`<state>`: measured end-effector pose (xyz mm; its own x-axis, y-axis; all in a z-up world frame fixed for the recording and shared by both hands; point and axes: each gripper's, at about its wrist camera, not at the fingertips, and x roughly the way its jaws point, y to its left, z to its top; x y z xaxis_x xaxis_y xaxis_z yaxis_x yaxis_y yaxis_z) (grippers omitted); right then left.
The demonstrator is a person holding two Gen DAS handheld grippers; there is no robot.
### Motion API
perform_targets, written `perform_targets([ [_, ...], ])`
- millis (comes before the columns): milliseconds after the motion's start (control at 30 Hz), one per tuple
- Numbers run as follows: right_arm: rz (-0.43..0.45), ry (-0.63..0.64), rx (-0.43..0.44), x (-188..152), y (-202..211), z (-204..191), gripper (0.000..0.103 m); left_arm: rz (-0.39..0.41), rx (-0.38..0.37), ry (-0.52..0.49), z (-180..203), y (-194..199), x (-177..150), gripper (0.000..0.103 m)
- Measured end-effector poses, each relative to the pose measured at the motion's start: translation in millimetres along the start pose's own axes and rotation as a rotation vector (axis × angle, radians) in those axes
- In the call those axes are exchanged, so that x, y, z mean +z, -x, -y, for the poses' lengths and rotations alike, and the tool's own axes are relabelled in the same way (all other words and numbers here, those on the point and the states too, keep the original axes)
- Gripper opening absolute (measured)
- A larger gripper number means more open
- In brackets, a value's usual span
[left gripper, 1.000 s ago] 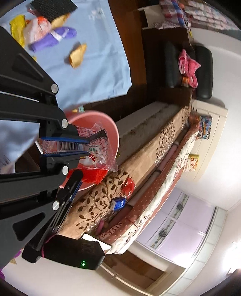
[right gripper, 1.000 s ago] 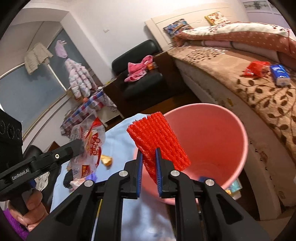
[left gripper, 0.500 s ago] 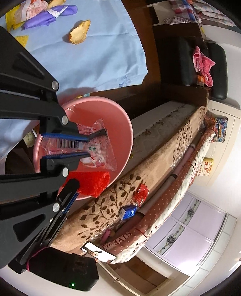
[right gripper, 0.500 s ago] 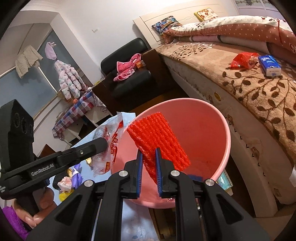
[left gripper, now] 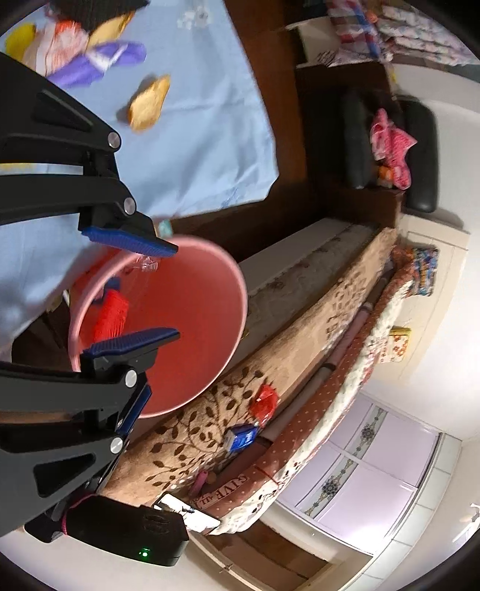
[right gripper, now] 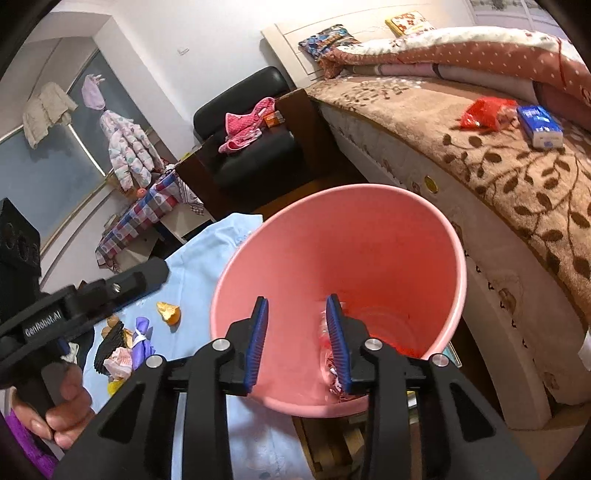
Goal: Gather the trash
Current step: 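Carry both items over the pink bucket and open both tools to drop them, then move both open tools back over the remaining trash on the table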
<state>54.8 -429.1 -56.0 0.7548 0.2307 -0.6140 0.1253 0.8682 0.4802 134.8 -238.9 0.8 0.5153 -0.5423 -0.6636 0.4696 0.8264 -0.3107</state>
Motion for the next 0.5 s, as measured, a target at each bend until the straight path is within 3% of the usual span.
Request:
perform_targets([
  [300, 0.059, 0.084, 0.005, -2.8, 17.4, -35.9, 0.033, 0.089, 0.11, -0.014, -31.4, 55.0, 7.4, 0.039],
  [500, 0.046, 0.144, 0.057, -7.5, 19.7, -63.5, 0.033, 0.13, 0.191, 0.043, -70.9, 95.5, 5.0, 0.039],
])
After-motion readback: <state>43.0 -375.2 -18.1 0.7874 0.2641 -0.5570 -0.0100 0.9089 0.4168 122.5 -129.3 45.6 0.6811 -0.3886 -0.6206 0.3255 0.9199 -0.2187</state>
